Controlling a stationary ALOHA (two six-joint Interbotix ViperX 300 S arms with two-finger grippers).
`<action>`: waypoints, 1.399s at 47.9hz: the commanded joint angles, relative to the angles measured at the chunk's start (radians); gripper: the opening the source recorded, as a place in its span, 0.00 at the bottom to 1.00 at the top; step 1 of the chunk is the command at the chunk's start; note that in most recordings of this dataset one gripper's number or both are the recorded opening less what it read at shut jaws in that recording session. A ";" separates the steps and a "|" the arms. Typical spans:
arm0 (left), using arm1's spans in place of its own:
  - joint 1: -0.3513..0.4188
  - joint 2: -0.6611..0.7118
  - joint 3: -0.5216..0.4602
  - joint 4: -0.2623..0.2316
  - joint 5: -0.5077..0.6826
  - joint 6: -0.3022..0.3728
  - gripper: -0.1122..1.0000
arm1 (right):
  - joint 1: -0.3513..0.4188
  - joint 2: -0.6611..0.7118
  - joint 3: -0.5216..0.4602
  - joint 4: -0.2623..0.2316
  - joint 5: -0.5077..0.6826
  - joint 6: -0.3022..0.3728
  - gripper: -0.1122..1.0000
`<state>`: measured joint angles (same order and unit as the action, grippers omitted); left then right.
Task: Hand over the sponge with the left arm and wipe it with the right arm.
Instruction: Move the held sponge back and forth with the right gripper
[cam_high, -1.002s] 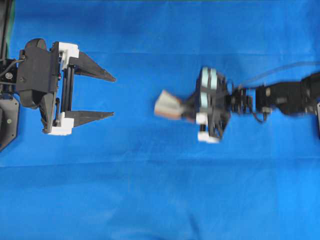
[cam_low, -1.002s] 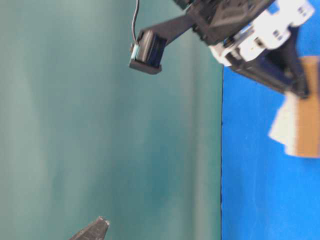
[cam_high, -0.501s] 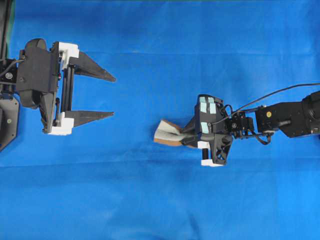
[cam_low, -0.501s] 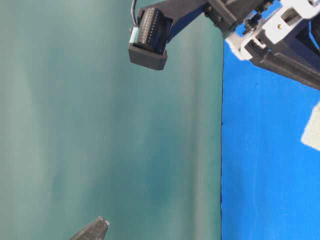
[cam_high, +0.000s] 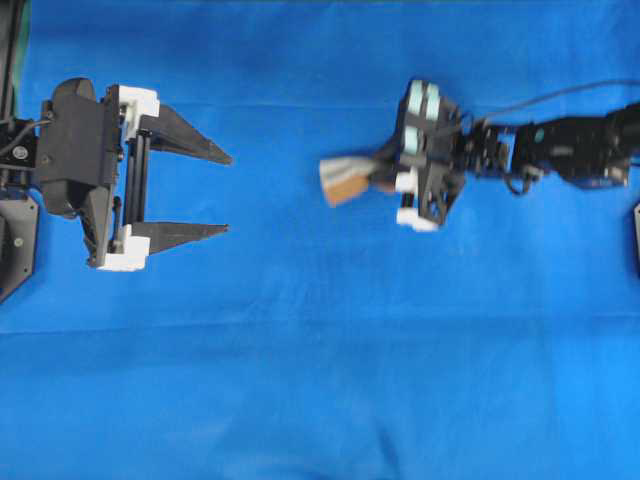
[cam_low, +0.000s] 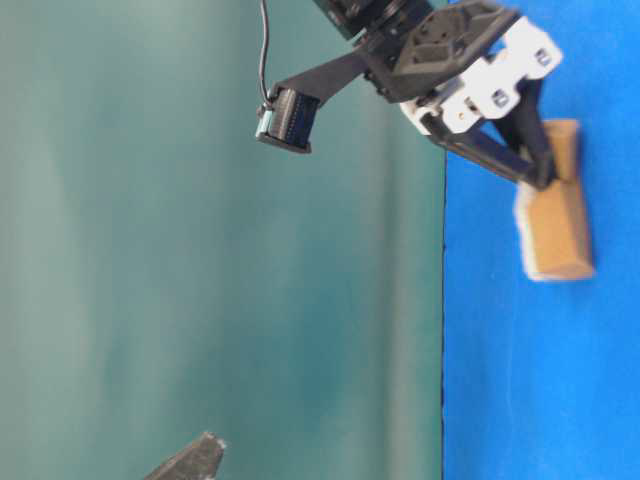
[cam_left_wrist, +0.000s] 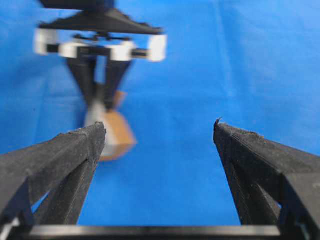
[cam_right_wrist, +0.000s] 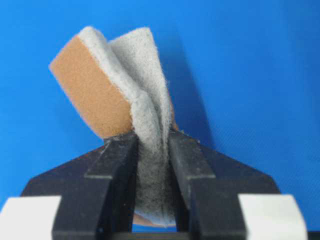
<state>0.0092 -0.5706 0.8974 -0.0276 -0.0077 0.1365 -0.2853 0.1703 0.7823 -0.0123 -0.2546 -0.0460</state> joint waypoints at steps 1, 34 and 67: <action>-0.002 0.006 -0.012 0.000 -0.009 -0.002 0.91 | -0.040 -0.031 -0.020 -0.002 -0.003 -0.014 0.33; -0.002 0.005 -0.011 0.002 -0.012 0.005 0.91 | 0.331 -0.031 -0.032 0.052 0.052 0.084 0.33; -0.002 0.006 -0.009 0.000 -0.015 0.000 0.91 | 0.245 -0.034 -0.038 0.035 0.054 0.106 0.33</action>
<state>0.0107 -0.5584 0.8989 -0.0276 -0.0138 0.1381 0.0153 0.1672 0.7593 0.0291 -0.1979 0.0675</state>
